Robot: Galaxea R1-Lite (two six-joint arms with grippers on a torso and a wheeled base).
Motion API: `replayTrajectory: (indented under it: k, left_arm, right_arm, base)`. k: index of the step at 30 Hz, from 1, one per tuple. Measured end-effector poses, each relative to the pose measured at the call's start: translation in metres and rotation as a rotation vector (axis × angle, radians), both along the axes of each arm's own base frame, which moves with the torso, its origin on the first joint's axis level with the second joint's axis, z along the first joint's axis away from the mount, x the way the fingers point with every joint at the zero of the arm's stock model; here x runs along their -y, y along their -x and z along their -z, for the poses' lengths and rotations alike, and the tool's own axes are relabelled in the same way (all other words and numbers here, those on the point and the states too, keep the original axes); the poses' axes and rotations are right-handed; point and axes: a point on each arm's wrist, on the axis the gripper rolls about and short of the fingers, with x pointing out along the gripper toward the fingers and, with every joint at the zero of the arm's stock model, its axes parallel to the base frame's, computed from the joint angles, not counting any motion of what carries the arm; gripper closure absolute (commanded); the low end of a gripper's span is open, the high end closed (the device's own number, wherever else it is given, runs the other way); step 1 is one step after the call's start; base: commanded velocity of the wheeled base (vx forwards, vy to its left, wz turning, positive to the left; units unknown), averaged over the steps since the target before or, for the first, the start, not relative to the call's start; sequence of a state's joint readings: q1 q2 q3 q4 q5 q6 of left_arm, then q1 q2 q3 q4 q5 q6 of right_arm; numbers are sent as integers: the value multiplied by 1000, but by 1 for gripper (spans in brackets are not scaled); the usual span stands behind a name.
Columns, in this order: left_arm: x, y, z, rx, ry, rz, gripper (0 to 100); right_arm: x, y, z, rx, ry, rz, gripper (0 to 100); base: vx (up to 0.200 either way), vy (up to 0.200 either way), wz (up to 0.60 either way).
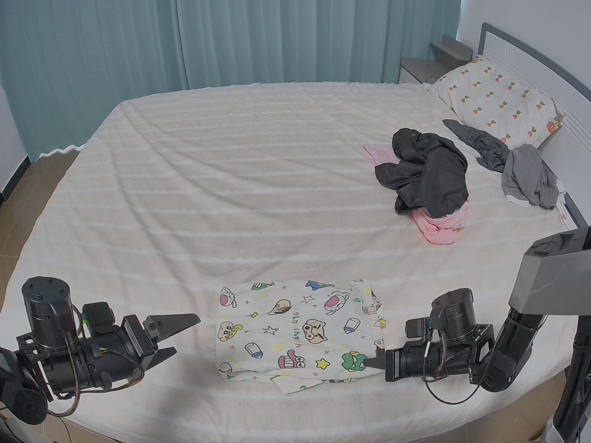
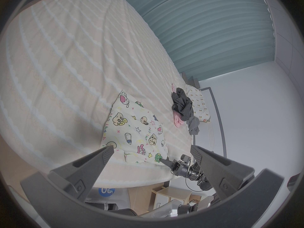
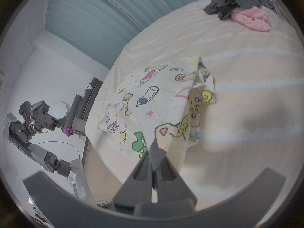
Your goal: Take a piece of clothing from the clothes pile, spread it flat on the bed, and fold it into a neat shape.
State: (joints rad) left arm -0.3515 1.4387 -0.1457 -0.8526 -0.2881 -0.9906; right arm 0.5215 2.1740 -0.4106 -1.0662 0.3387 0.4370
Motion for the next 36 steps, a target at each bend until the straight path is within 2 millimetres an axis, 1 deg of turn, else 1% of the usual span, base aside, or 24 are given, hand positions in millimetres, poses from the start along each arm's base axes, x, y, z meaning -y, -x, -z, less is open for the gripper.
replayTrajectory:
  k: [7,16,23,31,32,36]
  left_arm:
    - [0,0,0,0,0,0,0]
    - [0,0,0,0,0,0,0]
    - [0,0,0,-1,0,0,0]
    - [0,0,1,-3,-1,0,0]
    - [0,0,1,-3,-1,0,0]
    - [0,0,1,-3,-1,0,0]
  right_arm:
    - [5,8,1,-23,13,0,100]
    - [14,18,-11,-23,0,-7,100]
    - [24,20,-7,-29,33,-3,100]
    - [26,21,-1,-54,48,-1,100]
    - [26,21,0,-58,50,0,0]
    - [28,22,4,-74,58,4,0]
  base:
    - [0,0,0]
    - [0,0,0]
    - [0,0,0]
    - [0,0,0]
    - [0,0,0]
    - [0,0,0]
